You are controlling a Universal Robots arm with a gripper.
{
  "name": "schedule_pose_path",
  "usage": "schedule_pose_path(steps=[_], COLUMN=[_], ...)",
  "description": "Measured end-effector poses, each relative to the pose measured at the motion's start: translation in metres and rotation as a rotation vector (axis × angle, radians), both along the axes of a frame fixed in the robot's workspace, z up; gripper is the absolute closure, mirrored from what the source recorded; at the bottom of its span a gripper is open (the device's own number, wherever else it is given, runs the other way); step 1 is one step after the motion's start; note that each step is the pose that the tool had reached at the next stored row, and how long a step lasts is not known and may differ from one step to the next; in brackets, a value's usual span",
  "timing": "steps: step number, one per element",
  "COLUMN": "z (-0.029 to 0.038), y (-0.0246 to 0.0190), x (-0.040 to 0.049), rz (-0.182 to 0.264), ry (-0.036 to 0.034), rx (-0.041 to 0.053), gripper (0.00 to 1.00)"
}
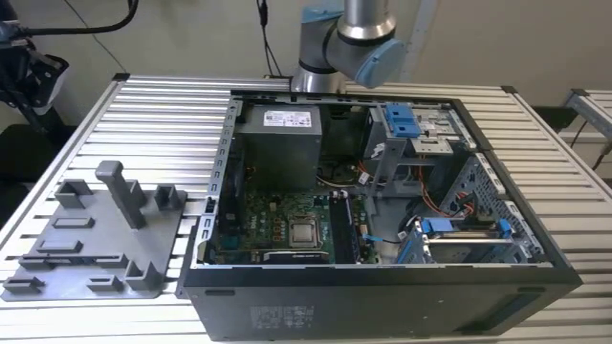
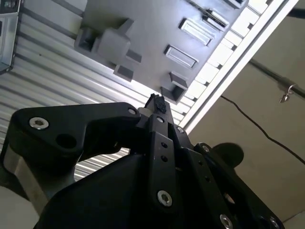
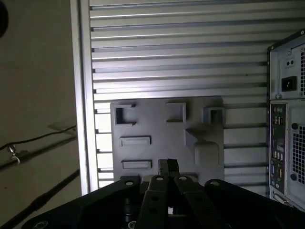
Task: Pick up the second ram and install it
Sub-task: 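Reach for the second ram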
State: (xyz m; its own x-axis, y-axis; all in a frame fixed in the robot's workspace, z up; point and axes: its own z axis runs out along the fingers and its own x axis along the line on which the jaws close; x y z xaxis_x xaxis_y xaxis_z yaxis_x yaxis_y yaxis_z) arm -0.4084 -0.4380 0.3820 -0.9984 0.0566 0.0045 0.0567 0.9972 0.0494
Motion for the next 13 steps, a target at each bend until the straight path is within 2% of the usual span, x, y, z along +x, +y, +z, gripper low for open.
schedule_pose_path(steps=[5,10,13], z=[-0.0015,-0.003,-0.0039], y=[-0.0131,-0.0284,-0.0352], x=[-0.0008,-0.0025,-0.0054], rz=[0.0,0.0,0.0], ry=[-0.0001,-0.0001,-0.0001], rx=[0.0,0.0001,0.0001], gripper=[0.89,0.89,0.89])
